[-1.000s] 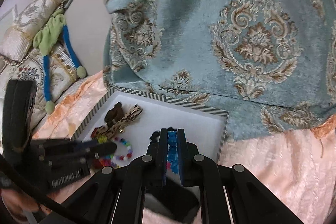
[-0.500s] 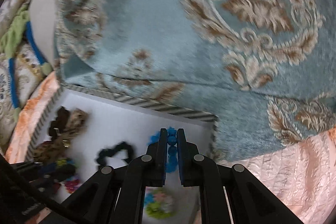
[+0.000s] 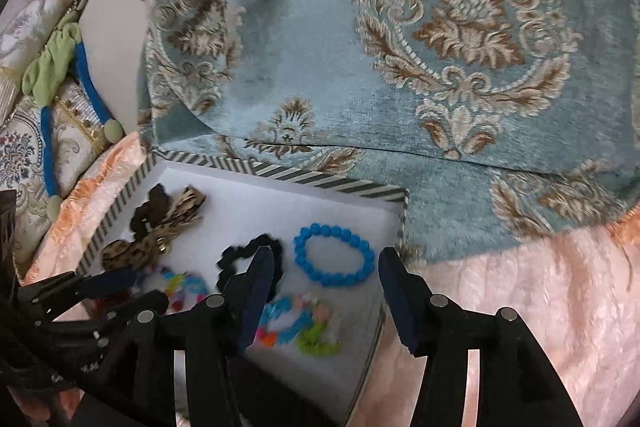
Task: Organize jewelry
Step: 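Carry both bracelets into the white tray and open both tools, then withdraw both open tools toward the purple bracelet and fuzzy scrunchie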
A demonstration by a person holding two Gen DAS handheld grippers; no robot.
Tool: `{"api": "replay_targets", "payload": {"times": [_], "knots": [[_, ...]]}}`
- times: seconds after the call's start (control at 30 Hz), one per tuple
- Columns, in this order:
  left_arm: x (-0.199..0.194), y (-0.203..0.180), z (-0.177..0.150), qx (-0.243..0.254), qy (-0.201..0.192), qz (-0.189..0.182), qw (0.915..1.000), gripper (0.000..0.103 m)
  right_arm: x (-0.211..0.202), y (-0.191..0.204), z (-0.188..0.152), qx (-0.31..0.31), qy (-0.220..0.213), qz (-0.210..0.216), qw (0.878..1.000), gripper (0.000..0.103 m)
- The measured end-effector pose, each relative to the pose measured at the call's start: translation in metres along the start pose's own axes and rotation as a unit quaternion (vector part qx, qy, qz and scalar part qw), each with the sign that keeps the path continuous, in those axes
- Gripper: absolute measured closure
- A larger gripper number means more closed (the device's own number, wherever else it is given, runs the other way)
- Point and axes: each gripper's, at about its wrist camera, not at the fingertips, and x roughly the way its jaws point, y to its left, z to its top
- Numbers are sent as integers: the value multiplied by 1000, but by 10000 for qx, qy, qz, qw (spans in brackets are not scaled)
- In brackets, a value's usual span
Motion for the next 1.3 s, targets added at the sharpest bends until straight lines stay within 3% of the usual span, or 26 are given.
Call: {"api": "replay_targets", "payload": {"times": [0.07, 0.53, 0.67, 1.3], "knots": [[-9, -1, -6, 2, -74, 80, 9999, 45, -14, 5, -9, 7, -18, -35, 10000, 44], [-87, -9, -57, 184, -682, 573, 9959, 45, -99, 38, -68, 141, -300, -47, 9994, 42], [-105, -11, -70, 165, -791, 639, 9947, 45, -123, 50, -81, 75, -448, -169, 9988, 35], [-171, -24, -124, 195, -1318, 800, 9878, 45, -194, 78, -126, 93, -694, -151, 9974, 29]]}}
